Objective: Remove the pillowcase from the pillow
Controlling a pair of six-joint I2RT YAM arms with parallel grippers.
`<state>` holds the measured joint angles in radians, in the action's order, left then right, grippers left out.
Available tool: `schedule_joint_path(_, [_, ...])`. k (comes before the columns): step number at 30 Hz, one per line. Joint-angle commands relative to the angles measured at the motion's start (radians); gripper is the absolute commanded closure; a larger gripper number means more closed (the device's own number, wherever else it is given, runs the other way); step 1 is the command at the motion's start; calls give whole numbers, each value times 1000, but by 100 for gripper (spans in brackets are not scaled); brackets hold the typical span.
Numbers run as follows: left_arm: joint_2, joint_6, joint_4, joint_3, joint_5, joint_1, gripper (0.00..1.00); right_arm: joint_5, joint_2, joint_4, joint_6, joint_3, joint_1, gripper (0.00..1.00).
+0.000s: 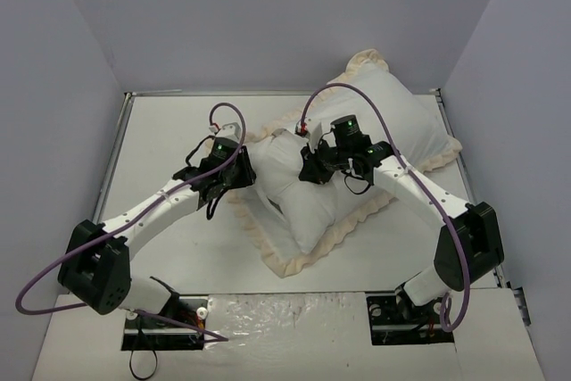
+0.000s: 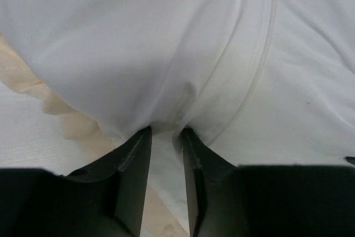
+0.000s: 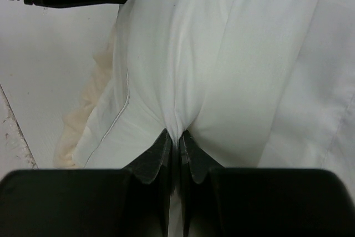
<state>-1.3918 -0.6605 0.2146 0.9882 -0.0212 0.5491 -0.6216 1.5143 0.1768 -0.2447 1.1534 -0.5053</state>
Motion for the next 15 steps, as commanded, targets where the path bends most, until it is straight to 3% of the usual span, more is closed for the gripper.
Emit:
schedule_joint_path(1, [45,-30,-101,-29,66,-8,69,2,-32,59,-15,-17,8,100])
schedule_joint_path(2, [46,-34,-125,-36,88,-8,55,0,-29,59,-15,-17,8,100])
schedule_joint_path(3, [47,-37,-135,-40,101,-8,50,0,-29,59,-13,-17,7,100])
schedule_joint_path(7, [51,-39,-147,-66,135,-6,43,-4,-26,59,-11,-14,8,100])
schedule_joint_path(11, [39,-44,-164,-74,132,-6,44,-15,-20,59,-7,-9,7,100])
schedule_joint_path(14, [11,-50,-182,-57,133,-8,55,-27,-14,59,-10,-3,4,100])
schedule_joint_path(15, [-1,-44,-181,-51,126,-9,64,-30,-14,61,-11,-3,2,100])
